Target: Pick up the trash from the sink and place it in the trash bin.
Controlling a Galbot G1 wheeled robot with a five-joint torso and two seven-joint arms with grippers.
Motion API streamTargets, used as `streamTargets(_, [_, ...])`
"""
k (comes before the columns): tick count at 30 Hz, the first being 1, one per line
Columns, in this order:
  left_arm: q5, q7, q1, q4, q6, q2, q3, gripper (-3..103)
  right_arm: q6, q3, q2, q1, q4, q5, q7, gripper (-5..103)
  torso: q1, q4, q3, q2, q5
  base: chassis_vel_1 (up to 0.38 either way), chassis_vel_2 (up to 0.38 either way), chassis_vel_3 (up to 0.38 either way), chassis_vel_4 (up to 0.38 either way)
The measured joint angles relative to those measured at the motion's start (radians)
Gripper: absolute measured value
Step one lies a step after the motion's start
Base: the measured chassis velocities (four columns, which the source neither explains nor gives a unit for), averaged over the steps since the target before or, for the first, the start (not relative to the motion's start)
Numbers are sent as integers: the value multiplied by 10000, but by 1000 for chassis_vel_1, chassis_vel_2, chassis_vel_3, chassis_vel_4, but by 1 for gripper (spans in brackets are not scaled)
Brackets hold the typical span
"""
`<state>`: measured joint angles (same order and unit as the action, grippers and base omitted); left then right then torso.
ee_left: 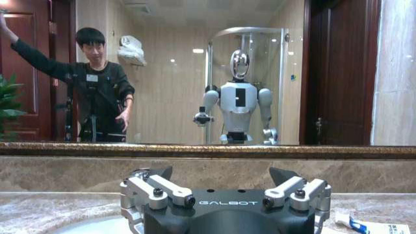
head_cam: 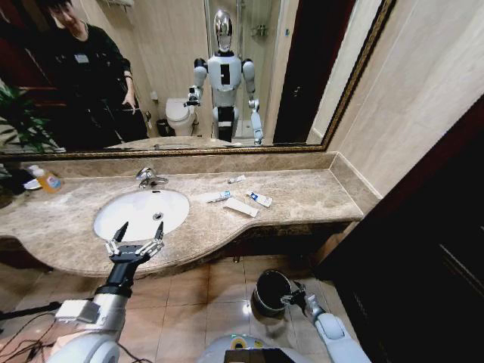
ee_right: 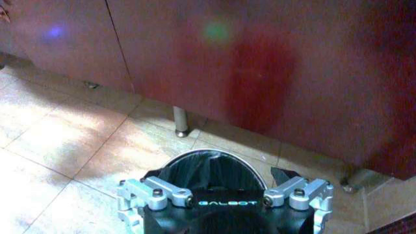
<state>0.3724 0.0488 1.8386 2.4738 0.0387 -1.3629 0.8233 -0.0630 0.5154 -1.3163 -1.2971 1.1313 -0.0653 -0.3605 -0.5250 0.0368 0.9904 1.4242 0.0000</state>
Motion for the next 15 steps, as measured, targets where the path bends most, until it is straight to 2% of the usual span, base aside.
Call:
streamTargets(9, [0,0,0,0,0,0,0,100,99,-12,0,-128,224,232,-4,100,0,0,0,0,0,0,0,0,0])
streamTargets(15, [0,0,0,0,0,0,0,100,155,-165,562,-643,1230,1569,-5,100,0,0,0,0,0,0,0,0,0])
